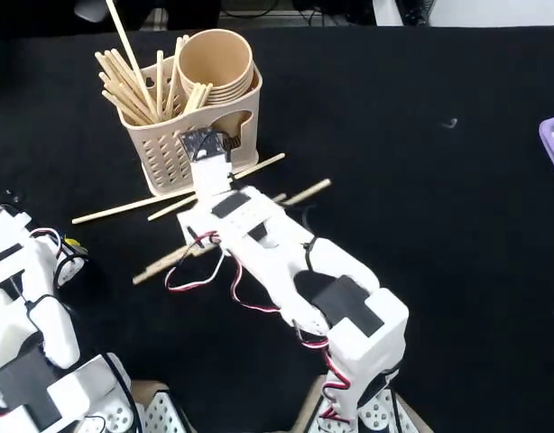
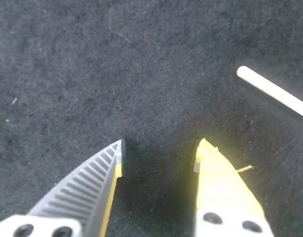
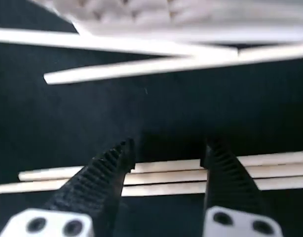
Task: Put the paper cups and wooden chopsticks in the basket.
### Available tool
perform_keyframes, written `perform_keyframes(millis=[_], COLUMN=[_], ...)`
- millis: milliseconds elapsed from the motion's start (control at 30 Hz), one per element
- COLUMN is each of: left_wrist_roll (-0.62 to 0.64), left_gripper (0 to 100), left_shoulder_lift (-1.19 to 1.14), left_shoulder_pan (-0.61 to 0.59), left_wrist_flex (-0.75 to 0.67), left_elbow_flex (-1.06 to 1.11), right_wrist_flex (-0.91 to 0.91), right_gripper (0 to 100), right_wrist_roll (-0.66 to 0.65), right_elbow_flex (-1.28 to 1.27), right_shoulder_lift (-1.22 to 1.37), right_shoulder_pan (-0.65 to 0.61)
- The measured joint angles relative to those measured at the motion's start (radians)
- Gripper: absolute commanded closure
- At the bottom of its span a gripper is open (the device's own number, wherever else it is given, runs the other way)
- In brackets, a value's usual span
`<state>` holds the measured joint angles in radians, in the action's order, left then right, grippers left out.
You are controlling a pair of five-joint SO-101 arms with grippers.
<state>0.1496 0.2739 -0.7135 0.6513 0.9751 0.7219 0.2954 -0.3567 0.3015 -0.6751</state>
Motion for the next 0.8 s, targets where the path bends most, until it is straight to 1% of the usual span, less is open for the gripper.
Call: perform_keyframes(millis=[200, 300, 400, 500, 533, 600, 667, 700, 733, 800], left_wrist_roll=[0.000, 0.000, 0.000, 0.000, 0.000, 0.000, 0.000, 0.000, 0.000, 0.000], left_gripper=[76, 76, 76, 76, 76, 76, 76, 76, 76, 76], left_shoulder_lift=[0.000, 0.000, 0.000, 0.000, 0.000, 0.000, 0.000, 0.000, 0.000, 0.000], left_shoulder_pan=[0.000, 0.000, 0.000, 0.000, 0.000, 0.000, 0.000, 0.000, 0.000, 0.000], left_wrist_flex=[0.000, 0.000, 0.000, 0.000, 0.000, 0.000, 0.000, 0.000, 0.000, 0.000], left_elbow_flex=[0.000, 0.000, 0.000, 0.000, 0.000, 0.000, 0.000, 0.000, 0.000, 0.000], right_wrist_flex=[0.124, 0.184, 0.244, 0.341, 0.373, 0.427, 0.442, 0.442, 0.440, 0.419], right_gripper=[76.1, 76.1, 76.1, 75.8, 74.3, 68.1, 61.9, 59.9, 59.3, 59.3], right_wrist_roll=[-0.012, -0.140, -0.342, -0.644, -0.761, -0.987, -1.168, -1.226, -1.255, -1.280], right_elbow_flex=[0.026, 0.020, -0.005, -0.055, -0.081, -0.137, -0.178, -0.187, -0.189, -0.189], right_shoulder_lift=[-0.015, -0.083, -0.203, -0.322, -0.358, -0.399, -0.410, -0.411, -0.411, -0.413], right_shoulder_pan=[0.000, 0.000, 0.002, 0.002, 0.002, 0.000, 0.000, 0.002, 0.006, 0.014])
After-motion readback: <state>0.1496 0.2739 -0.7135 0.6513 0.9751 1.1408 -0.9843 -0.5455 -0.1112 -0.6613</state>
